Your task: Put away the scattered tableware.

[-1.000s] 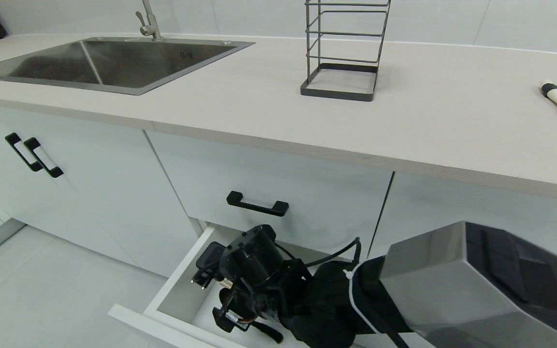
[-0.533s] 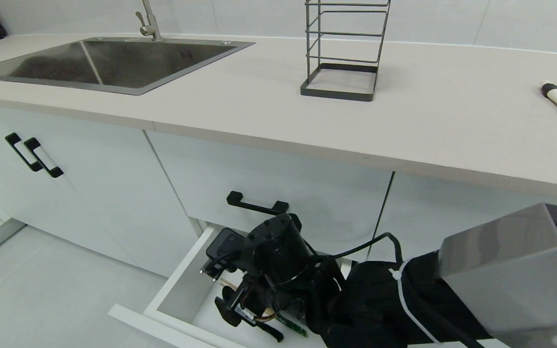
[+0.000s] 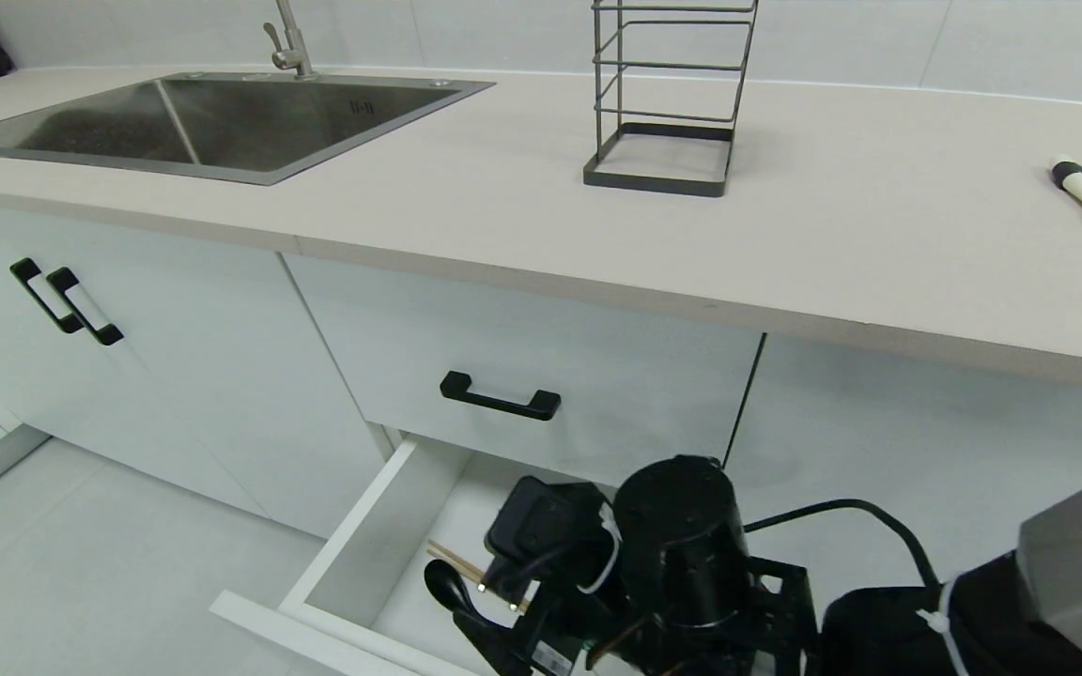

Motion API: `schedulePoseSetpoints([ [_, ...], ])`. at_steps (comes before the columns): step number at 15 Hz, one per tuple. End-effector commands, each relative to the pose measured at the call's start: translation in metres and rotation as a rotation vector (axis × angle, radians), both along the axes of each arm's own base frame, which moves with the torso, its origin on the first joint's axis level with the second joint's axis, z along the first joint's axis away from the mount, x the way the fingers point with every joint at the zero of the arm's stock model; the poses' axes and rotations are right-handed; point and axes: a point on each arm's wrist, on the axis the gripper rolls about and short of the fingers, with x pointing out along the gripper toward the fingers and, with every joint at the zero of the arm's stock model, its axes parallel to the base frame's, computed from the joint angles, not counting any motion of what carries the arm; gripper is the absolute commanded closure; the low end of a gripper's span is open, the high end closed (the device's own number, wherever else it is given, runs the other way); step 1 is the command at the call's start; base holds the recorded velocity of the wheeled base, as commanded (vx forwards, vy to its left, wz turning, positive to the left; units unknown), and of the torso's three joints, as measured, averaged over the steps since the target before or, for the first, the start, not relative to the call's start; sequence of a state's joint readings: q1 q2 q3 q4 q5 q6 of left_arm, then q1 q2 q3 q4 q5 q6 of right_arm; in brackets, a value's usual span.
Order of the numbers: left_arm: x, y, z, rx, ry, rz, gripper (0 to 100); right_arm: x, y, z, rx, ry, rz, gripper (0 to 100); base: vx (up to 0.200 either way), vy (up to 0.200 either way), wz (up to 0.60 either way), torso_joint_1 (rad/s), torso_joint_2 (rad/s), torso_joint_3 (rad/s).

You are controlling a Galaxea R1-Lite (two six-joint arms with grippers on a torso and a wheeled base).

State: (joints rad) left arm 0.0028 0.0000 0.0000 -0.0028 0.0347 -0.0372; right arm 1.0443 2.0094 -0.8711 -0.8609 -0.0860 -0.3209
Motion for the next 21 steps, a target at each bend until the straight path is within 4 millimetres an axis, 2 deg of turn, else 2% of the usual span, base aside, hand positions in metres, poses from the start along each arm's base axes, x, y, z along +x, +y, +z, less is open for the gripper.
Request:
schedulePoseSetpoints([
  [1,0.000,0.000,0.000,0.000,0.000,0.001,0,-0.018,-0.035,0.017,0.028,-0.009,0.015,0,0.000,0.000,0.00,0.000,0.00,0.000],
  [4,0.000,0.000,0.000,0.000,0.000,0.001,0,-0.039,-0.069,0.021,0.025,0.009,0.033,0,0.000,0.000,0.00,0.000,0.00,0.000],
  [7,0.000,0.000,0.000,-0.001,0.000,0.001,0,-0.060,-0.107,0.010,-0.008,0.084,0.033,0,0.000,0.000,0.00,0.000,0.00,0.000],
  [11,0.000,0.000,0.000,0.000,0.000,0.001,0,-0.074,-0.130,0.027,0.052,0.084,0.046,0,0.000,0.000,0.00,0.000,0.00,0.000],
  [12,0.000,0.000,0.000,-0.001,0.000,0.001,0,-0.080,-0.149,0.029,0.075,0.094,0.041,0,0.000,0.000,0.00,0.000,0.00,0.000],
  [13,0.000,0.000,0.000,-0.001,-0.002,0.001,0,-0.084,-0.180,0.031,0.096,0.086,-0.013,0,0.000,0.000,0.00,0.000,0.00,0.000],
  [15,0.000,0.000,0.000,0.000,0.000,0.001,0,-0.094,-0.214,0.037,0.149,0.064,-0.038,0,0.000,0.000,0.00,0.000,0.00,0.000],
  [16,0.000,0.000,0.000,-0.001,0.000,0.001,0,-0.097,-0.219,0.039,0.163,0.054,-0.043,0,0.000,0.000,0.00,0.000,0.00,0.000],
  [18,0.000,0.000,0.000,0.000,0.000,0.001,0,-0.107,-0.243,0.044,0.215,0.003,-0.113,0,0.000,0.000,0.00,0.000,0.00,0.000],
  [21,0.000,0.000,0.000,0.000,0.000,0.001,0,-0.137,-0.276,0.022,0.234,-0.022,-0.172,0,0.000,0.000,0.00,0.000,0.00,0.000],
])
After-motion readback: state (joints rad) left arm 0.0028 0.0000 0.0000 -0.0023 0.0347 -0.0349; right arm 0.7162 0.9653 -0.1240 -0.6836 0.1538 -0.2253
